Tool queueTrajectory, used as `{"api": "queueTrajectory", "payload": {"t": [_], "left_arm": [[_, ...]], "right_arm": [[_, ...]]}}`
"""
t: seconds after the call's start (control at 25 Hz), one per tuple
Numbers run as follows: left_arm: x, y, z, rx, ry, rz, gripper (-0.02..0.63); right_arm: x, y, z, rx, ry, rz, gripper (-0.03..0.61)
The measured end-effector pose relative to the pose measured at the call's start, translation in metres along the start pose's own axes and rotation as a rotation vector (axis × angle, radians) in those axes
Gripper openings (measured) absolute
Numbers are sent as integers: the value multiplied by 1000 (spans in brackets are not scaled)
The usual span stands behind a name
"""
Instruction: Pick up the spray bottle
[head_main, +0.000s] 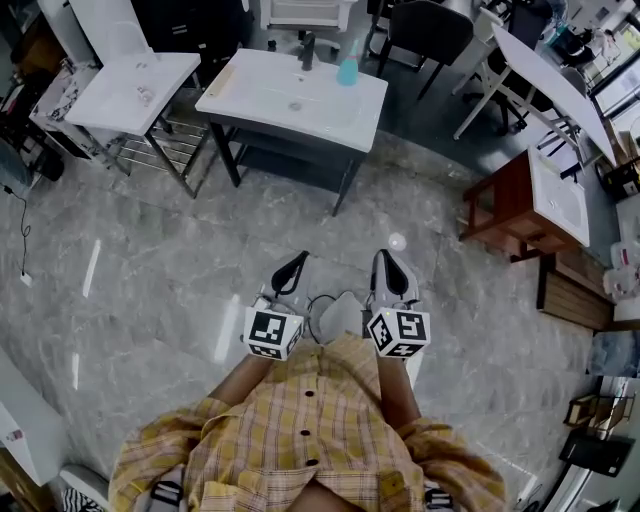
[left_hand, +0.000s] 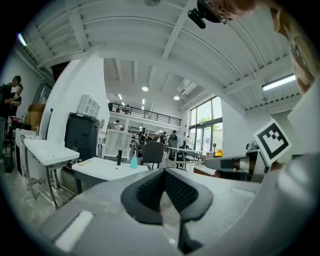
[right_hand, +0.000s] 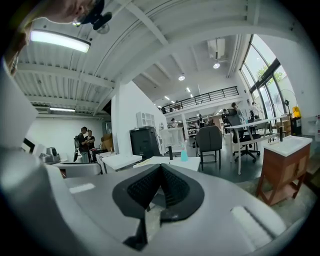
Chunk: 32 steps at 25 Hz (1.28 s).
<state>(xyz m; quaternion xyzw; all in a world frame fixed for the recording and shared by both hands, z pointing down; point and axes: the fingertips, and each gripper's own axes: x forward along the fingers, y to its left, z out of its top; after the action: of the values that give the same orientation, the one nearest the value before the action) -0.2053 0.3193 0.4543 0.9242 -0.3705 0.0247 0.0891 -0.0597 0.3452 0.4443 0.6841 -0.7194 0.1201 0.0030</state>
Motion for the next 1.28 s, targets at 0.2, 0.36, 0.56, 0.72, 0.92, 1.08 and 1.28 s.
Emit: {"api": "queueTrajectory", "payload": {"t": [0.2, 0.36, 0.56, 0.72, 0.92, 1.08, 1.28], "left_arm": [[7, 14, 1, -4, -8, 2, -2], [22, 27, 4, -6, -13, 5, -2], [57, 38, 9, 23, -16, -13, -2], [91, 53, 17, 41, -12, -8, -2], [145, 73, 27, 57, -14, 14, -2], [192, 91, 41, 60, -18, 39, -2], [256, 106, 55, 63, -17, 65, -2]], "right_arm": [[17, 1, 1, -10, 1, -8, 2], [39, 2, 3, -18, 2, 15, 2], [75, -9, 7, -39, -9, 27, 2], [110, -21, 15, -35, -14, 36, 2], [161, -50, 26, -50, -9, 41, 2], [206, -74, 47, -57, -13, 61, 2], [260, -104, 71, -61, -30, 122, 2]]}}
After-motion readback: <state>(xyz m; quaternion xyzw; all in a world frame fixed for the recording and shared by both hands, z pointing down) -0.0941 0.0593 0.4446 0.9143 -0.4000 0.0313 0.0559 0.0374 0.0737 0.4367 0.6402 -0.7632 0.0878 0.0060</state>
